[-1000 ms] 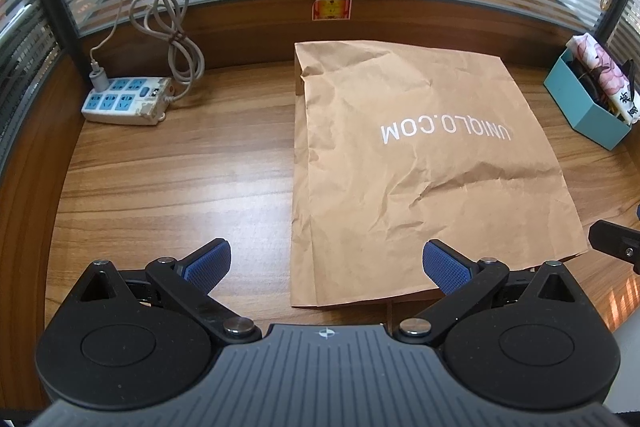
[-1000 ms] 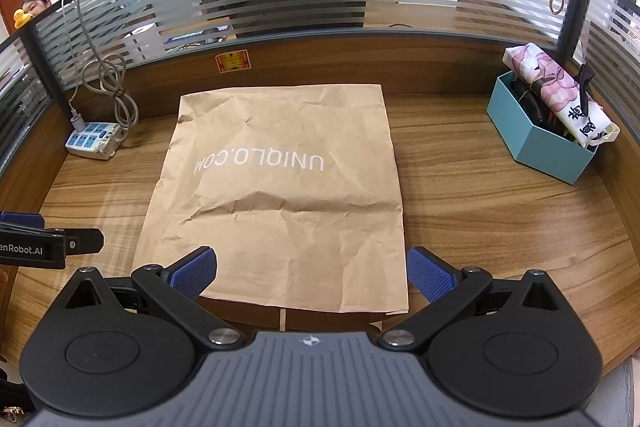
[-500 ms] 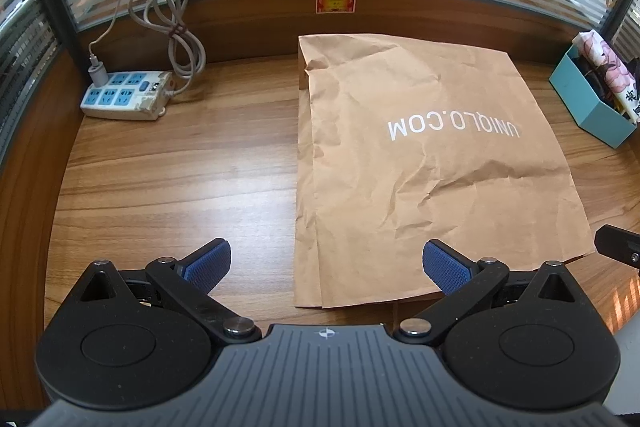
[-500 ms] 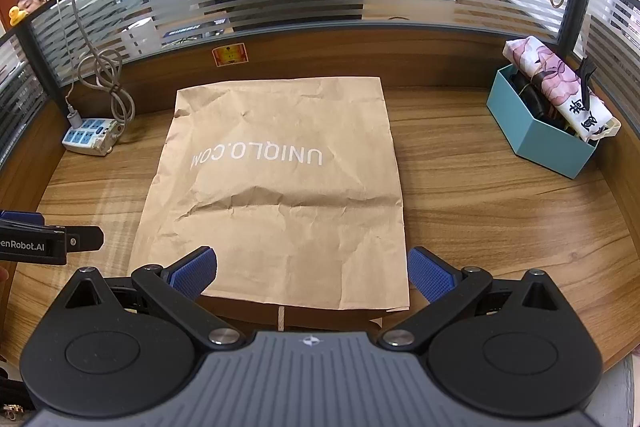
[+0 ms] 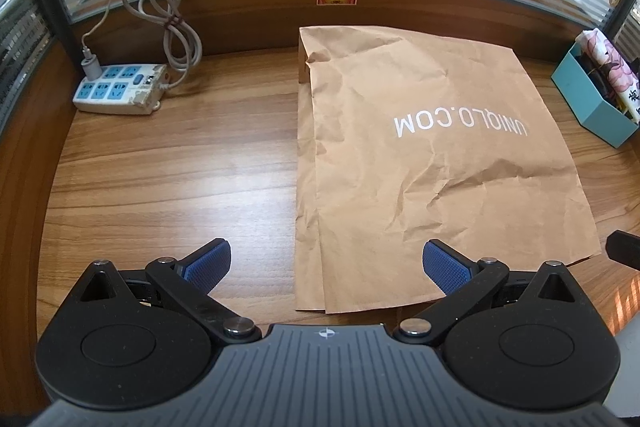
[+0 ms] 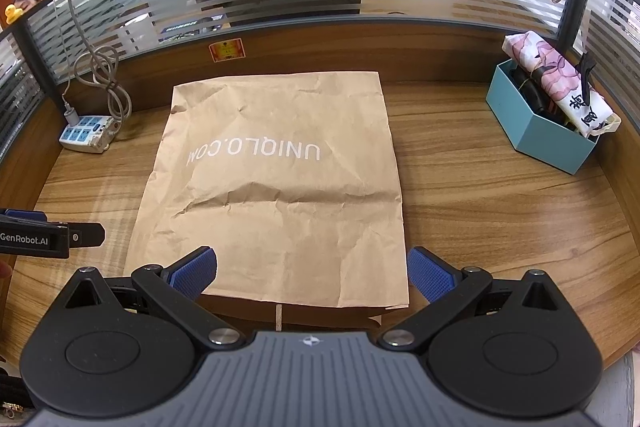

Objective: Fold shopping bag
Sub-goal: 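Move both grippers, open, toward the edge of the brown paper bag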

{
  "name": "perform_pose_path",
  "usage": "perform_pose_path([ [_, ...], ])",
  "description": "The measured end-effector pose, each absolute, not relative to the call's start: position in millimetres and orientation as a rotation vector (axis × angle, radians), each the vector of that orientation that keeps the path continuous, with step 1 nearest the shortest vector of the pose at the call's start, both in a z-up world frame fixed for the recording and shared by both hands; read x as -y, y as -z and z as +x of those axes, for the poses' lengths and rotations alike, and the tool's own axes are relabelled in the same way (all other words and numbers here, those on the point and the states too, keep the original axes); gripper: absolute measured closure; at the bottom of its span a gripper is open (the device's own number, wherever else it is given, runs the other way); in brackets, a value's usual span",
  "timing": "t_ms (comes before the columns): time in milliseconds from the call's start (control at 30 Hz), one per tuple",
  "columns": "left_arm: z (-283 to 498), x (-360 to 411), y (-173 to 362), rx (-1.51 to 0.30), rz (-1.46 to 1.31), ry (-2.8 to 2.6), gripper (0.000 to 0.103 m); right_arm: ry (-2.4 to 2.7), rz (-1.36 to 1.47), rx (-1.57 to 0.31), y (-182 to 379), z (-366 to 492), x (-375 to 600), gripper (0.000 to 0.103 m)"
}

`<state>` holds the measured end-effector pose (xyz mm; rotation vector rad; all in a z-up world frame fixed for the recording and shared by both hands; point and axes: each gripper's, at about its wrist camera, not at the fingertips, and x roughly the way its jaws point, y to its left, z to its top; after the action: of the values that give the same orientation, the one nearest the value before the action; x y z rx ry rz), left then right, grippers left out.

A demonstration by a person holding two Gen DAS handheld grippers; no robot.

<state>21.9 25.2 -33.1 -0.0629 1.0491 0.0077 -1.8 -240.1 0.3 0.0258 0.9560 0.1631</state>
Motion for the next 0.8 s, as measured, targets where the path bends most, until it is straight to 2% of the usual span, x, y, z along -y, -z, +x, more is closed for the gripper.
perform_pose_path([
  [800,73.1,-52.4,73.5,-1.087,-0.222,0.122,0.001,-0.105,0.02,-1.019,36.5,26.4,268.5,0.0],
])
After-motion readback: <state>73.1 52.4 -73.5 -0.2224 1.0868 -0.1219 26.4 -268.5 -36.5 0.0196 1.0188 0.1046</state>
